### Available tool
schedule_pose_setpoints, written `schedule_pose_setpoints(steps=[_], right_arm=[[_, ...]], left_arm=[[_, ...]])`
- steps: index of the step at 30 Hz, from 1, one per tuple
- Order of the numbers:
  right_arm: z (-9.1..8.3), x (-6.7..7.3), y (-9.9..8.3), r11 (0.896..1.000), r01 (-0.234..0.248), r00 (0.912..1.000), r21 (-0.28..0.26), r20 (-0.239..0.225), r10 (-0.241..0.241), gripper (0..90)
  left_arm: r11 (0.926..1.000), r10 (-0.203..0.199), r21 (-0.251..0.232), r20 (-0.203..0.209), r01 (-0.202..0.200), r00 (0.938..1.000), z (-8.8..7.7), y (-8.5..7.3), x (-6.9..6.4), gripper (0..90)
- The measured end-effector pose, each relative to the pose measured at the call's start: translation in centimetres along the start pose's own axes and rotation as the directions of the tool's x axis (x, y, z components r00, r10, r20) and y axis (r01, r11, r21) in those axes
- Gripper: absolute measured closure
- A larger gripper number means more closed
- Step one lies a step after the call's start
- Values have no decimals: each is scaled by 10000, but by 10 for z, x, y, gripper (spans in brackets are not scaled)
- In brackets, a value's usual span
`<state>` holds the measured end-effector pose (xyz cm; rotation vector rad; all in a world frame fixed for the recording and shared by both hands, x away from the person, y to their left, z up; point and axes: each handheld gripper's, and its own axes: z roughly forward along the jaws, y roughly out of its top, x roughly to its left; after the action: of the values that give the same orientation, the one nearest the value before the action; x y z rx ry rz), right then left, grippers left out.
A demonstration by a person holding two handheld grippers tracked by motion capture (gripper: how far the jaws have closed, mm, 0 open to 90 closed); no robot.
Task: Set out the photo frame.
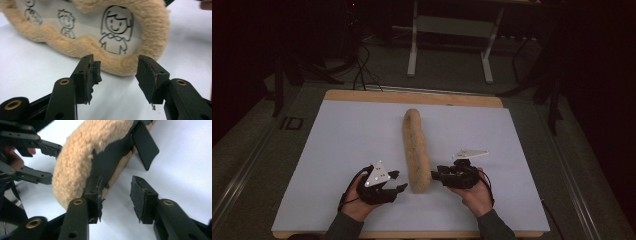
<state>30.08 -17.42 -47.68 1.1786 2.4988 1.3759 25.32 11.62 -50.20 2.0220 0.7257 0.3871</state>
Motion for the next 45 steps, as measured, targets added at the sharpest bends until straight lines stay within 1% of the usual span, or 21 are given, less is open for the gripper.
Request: schedule_pose_setpoints(steps=[2,3,4,5,6,11,15,21,25,28,32,37,38,40,42,43,44,45], right_arm=[[-4,0,1,9998,-58,9999,-189,-84,56,547],[-6,0,2,9992,-82,9996,-392,-265,71,516],[-6,0,2,9992,-82,9996,-392,-265,71,516],[-8,0,3,9982,-104,9990,-597,-434,78,491],[-8,0,3,9982,-104,9990,-597,-434,78,491],[-11,2,4,9963,-152,9971,-841,-752,88,433],[-13,2,4,9948,-249,9965,-990,-818,168,408],[-17,9,6,9940,2,9953,-1094,-962,-108,392],[-16,14,7,9936,83,9946,-1130,-1014,-199,370],[-14,17,6,9943,114,9957,-1058,-899,-210,343],[-5,21,2,9964,134,9975,-837,-687,-192,315],[10,32,-2,9978,374,9983,-554,-426,-398,289],[10,32,-2,9978,374,9983,-554,-426,-398,289],[17,35,-4,9978,402,9988,-532,-250,-416,280],[21,37,-5,9982,254,9995,-548,-168,-263,280],[22,37,-5,9981,257,9996,-559,-111,-264,280],[24,38,-6,9979,305,9995,-576,-9,-306,281],[26,40,-7,9977,366,9992,-575,187,-356,282]], left_arm=[[10000,-91,12,-89,92,9999,0,-1,2,486],[9999,-103,30,-141,104,9998,0,-1,3,486],[9999,-150,64,-174,151,9997,0,-1,4,486],[9998,-163,73,-199,165,9997,0,-1,5,487],[9998,-149,109,-230,151,9996,0,-2,5,487],[9997,-203,130,-309,208,9993,0,-2,7,486],[9995,-266,151,-378,272,9989,-1,-3,9,483],[9991,-397,131,-515,404,9979,-3,-5,13,483],[9991,-381,186,-529,392,9979,-2,-5,13,478],[9991,-327,239,-557,341,9979,-1,-5,12,476],[9991,-308,266,-575,324,9979,-1,-5,12,476],[9991,-300,281,-575,316,9979,-1,-5,12,476],[9991,-300,281,-575,316,9979,-1,-5,12,476],[9991,-306,269,-566,322,9979,0,-5,12,476],[9990,-296,306,-582,314,9979,0,-6,11,476],[9990,-294,315,-575,312,9979,0,-6,11,476],[9990,-285,317,-573,304,9979,0,-6,11,476],[9991,-281,314,-582,299,9979,0,-6,11,476]])
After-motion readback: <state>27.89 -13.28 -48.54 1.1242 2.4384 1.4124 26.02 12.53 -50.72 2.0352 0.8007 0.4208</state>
